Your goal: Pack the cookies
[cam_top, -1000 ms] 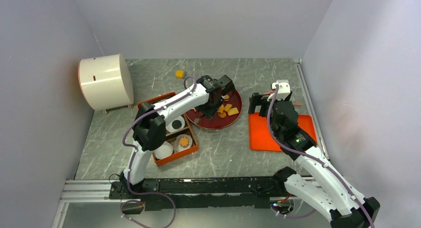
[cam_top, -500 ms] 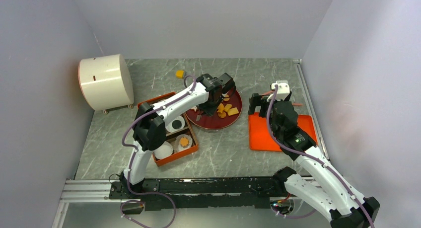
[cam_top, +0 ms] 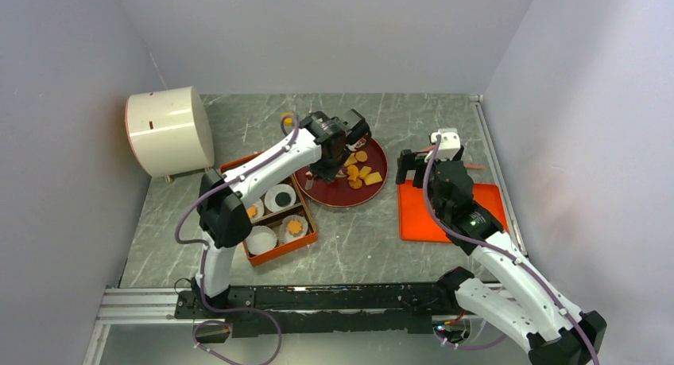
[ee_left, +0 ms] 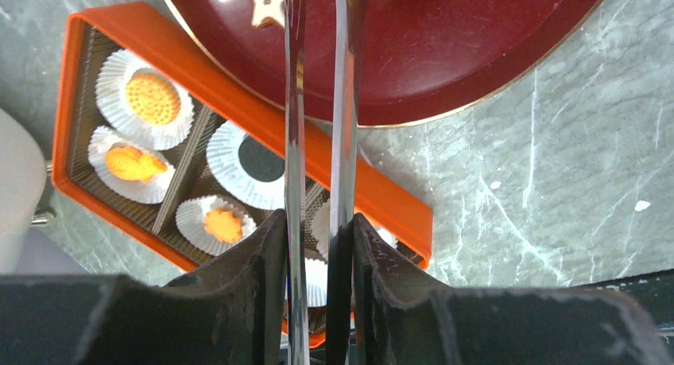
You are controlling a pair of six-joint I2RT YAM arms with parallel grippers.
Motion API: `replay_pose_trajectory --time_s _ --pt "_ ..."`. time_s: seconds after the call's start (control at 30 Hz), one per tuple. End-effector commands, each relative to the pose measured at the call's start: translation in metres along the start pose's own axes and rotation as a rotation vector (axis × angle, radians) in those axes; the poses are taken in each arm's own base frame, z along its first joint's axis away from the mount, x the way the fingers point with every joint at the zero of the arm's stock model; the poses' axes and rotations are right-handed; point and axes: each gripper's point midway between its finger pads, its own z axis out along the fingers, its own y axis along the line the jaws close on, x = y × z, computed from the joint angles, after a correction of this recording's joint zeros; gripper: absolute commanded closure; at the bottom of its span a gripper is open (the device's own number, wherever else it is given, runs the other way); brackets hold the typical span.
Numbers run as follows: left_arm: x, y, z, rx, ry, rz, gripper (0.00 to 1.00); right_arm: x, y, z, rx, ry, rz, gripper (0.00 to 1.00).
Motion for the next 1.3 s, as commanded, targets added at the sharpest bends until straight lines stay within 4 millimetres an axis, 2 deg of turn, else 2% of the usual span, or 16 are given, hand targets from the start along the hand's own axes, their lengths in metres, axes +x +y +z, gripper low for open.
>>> replay_pose_trajectory --time_s 0.0,0.13,0.37,0.57,1.07,1.27 --pt "0.005 0.02 -0.039 -0.033 -0.059 -0.033 0.76 -0.011 0.004 0.002 -0.015 -0.039 0.019 0.0" --pt "0.018 0.029 -0.049 -0.055 -0.051 -0.047 0.76 -0.01 0.006 0.003 -0.023 -0.038 0.019 0.0" --pt "0.055 0.044 -0.069 -0.08 -0.025 -0.09 0.77 -0.009 0.008 0.004 -0.034 -0.035 0.026 0.0" --pt "0.083 0.045 -0.083 -0.026 -0.024 -0.107 0.78 -0.008 0.013 0.006 -0.054 -0.034 0.039 0.0" --pt "0.154 0.04 -0.101 0.118 0.004 -0.152 0.79 -0.006 0.025 0.011 -0.1 -0.016 0.061 0.0" --pt "0.177 0.044 -0.1 0.161 0.031 -0.186 0.82 -0.007 0.029 0.012 -0.115 -0.009 0.066 0.0"
